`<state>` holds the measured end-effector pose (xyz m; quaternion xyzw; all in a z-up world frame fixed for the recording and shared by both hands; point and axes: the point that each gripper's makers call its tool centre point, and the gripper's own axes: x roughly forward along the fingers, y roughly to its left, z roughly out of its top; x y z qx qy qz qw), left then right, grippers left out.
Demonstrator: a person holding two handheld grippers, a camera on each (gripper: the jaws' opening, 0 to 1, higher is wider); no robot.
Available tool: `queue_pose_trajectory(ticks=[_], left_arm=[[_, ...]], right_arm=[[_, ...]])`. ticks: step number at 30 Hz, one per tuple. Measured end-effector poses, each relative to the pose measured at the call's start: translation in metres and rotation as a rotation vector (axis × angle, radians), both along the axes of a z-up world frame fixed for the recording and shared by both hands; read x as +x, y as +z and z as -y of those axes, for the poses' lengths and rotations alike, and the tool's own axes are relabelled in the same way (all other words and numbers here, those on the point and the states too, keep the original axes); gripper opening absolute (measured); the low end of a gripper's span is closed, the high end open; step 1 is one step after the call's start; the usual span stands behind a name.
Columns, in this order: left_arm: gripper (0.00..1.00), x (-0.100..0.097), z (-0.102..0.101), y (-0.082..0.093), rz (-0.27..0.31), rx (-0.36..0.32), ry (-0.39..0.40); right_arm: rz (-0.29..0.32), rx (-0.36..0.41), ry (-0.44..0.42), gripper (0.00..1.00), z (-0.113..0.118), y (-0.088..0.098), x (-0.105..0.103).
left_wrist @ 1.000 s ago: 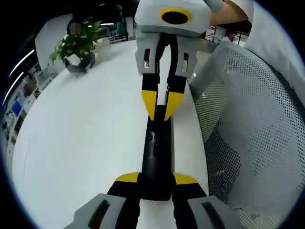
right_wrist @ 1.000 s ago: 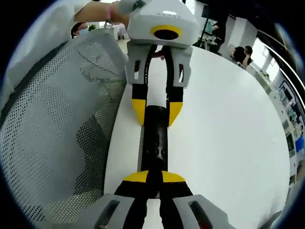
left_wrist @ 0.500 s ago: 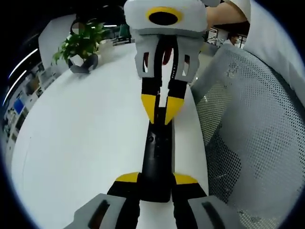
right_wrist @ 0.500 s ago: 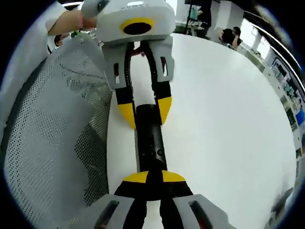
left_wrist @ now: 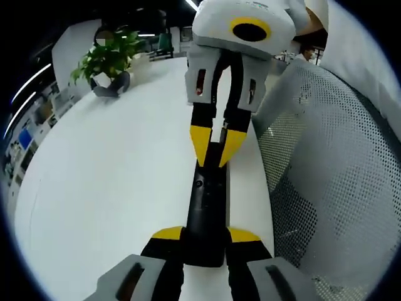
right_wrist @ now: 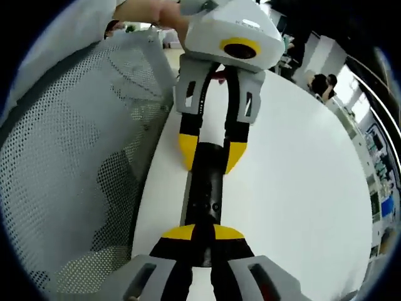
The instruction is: Press the specified remote control buttons in sequence, fully releasing each button before pressing the next.
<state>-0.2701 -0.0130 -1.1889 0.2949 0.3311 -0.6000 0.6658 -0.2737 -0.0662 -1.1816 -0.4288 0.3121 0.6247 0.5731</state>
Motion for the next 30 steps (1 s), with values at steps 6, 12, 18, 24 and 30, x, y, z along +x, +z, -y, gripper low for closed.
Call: queue_pose_trajectory(ticks=[6, 12, 18, 24, 30], left_arm=[[0.24, 0.0003, 0.0, -0.0002, -0.001, -0.001, 0.004], [0.25, 0.0005, 0.0005, -0.0004, -0.001, -0.002, 0.011], [0.25, 0.0007, 0.0011, -0.0008, 0.0, -0.001, 0.009], [0.25, 0.0009, 0.0012, -0.001, -0.001, 0.002, 0.009], [0.25, 0.0013, 0.0016, -0.0014, -0.002, 0.0, 0.01]], right_arm=[[-0.109, -0.034, -0.285, 0.05, -0.0012, -0.0009, 0.0038], [-0.114, 0.031, -0.383, 0.05, -0.002, -0.0001, 0.0057], [-0.007, 0.121, -0.228, 0.05, -0.0032, 0.0014, 0.0035], [0.037, 0.091, -0.057, 0.03, -0.0047, 0.0004, 0.0003], [-0.063, 0.036, -0.128, 0.03, -0.0051, -0.0006, 0.0025]])
